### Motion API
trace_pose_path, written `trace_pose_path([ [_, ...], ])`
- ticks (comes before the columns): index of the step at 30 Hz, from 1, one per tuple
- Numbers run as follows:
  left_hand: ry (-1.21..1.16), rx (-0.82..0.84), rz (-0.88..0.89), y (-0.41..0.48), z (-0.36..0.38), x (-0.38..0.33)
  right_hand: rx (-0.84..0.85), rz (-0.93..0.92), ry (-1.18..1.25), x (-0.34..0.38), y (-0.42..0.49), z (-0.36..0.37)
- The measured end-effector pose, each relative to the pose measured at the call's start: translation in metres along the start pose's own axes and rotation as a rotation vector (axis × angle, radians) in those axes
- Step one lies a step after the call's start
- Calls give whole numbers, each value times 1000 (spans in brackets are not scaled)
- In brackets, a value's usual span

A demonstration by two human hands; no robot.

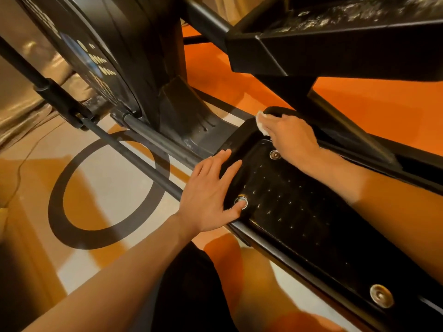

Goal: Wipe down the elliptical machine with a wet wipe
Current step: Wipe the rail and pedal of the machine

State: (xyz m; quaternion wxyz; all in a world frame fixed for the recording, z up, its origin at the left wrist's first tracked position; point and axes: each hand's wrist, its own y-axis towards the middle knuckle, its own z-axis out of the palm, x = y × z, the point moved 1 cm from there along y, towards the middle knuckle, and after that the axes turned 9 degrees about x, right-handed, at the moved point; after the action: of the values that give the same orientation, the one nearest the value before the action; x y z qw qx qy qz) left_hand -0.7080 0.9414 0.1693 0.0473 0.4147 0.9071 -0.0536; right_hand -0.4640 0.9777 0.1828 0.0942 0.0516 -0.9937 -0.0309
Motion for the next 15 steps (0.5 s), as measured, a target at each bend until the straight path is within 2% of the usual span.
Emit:
trace_pose_path([
  [2,2,11,3,-1,-1,0,-36,81,28,-13,-23,-11],
  [5,21,13,3,-1,0,0,49,133,57,-40,-65,-22],
  [7,27,1,7,-1,1,0,91,238,163,-60,-103,-33],
  [11,52,-16,20,0,1,1,65,399,272,-83,-186,-52],
  [13,58,-19,23,2,3,0,54,446,217,-88,-203,-51],
  [15,61,-11,19,2,3,-2,38,388,49,-87,-196,-42],
])
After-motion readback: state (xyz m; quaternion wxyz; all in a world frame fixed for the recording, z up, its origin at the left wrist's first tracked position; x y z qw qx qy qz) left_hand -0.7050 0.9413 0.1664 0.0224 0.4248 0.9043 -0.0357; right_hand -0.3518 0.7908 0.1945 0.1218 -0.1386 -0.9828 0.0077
